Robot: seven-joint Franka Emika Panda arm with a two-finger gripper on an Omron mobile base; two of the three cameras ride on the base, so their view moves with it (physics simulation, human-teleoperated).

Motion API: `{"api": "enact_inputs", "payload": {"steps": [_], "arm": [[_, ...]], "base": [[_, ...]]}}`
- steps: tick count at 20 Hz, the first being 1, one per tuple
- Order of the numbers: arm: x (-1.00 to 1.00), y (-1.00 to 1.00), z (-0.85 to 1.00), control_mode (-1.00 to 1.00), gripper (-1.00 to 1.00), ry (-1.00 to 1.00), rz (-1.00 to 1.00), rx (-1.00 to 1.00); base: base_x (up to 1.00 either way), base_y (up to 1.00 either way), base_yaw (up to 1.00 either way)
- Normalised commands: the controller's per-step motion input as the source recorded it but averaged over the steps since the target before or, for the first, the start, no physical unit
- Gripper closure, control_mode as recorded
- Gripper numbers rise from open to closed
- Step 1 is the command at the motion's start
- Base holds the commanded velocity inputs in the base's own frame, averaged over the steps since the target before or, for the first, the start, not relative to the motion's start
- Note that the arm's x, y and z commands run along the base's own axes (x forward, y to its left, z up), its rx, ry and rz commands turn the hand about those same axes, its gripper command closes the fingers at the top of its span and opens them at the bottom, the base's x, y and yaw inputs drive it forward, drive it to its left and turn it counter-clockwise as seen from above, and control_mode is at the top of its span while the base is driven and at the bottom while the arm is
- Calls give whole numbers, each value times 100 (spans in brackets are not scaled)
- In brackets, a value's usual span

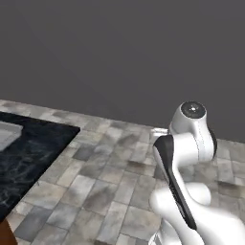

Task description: Place the cold items (peach and tangerine) from the fridge in one tupperware on the dining counter. Place the warm items (hot dog and kebab skewer) in the stove area in another tupperware.

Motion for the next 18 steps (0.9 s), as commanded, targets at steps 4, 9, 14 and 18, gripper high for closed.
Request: {"api": "enact_inputs", "payload": {"steps": [4,9,14,18], "arm": [[0,0,0,100,100,0,0,0],[0,0,0,100,100,0,0,0],[0,0,0,100,100,0,0,0],[0,0,0,100,100,0,0,0]], "base": [[98,-44,56],[89,-56,52],[84,-59,51],[83,-58,51]]}}
